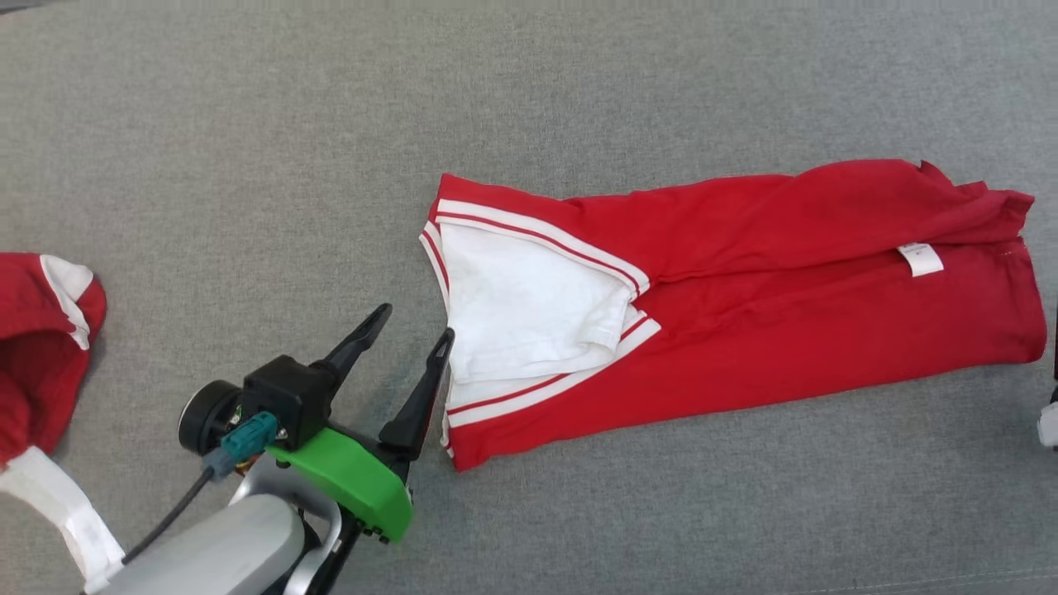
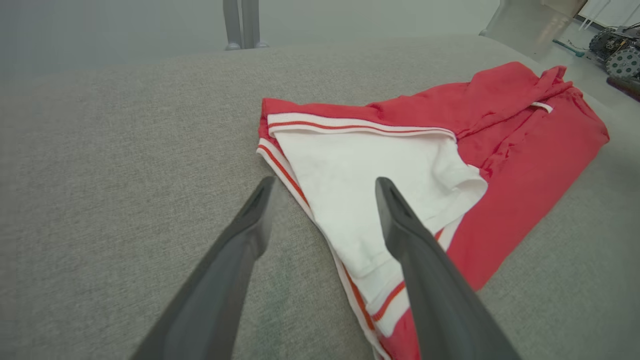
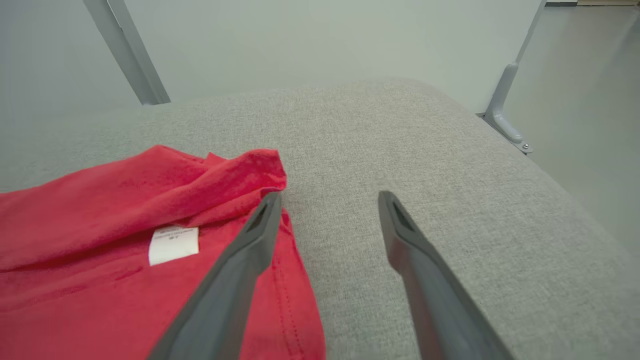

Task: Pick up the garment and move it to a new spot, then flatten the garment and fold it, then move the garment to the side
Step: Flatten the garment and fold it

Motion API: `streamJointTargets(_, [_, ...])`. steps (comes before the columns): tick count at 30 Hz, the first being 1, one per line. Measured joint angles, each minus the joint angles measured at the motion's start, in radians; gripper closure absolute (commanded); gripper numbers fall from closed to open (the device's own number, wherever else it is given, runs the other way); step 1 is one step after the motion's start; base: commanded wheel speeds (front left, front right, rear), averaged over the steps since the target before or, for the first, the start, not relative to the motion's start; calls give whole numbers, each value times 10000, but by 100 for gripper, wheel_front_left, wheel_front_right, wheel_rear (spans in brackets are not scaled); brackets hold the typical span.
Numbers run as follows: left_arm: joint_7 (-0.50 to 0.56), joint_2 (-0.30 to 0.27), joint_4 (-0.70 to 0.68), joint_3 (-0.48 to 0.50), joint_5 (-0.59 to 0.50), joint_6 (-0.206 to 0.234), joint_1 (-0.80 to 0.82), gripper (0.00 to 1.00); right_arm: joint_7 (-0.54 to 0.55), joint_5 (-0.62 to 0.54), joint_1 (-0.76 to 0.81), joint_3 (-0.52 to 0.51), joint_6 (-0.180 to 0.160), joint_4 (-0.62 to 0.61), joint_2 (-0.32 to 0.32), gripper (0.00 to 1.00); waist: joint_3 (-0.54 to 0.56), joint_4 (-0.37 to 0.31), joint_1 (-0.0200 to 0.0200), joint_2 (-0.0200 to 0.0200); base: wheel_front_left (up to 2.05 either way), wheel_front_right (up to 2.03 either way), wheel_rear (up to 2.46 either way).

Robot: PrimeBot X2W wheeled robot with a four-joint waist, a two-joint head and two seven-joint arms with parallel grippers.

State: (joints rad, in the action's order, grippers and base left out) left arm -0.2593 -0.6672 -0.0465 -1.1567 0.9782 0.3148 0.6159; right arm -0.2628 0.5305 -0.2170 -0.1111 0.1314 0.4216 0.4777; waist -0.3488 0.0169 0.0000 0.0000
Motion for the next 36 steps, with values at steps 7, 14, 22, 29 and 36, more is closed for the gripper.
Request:
streamJointTargets(7, [-17,1551,-109,2869,-2349,673,-2607,0,0,144,1045,-90,0,-316,-748,0,891,-44,0,0,0,0,0])
streamJointTargets(14, [-17,3137,-94,5195,-4506,268,-4737,0,0,209,1574,-15,-2,-456,-1164,0,1728,64,0,0,0,0,0])
streamJointTargets(22, [-29,4343,167,6205,-6543,-451,-5783,0,0,382,1699,-224,-6,211,-1496,0,2187,601,0,0,0,0,0])
streamJointTargets(29, [-29,5056,307,6562,-7473,-1129,-6145,0,293,711,434,-711,-6,1827,-1212,0,2188,1326,0,0,0,0,0])
streamJointTargets(36, [-31,5557,495,6907,-7965,-1735,-6159,0,1001,692,-845,-1310,-8,3415,-600,0,1904,2055,0,0,0,0,0])
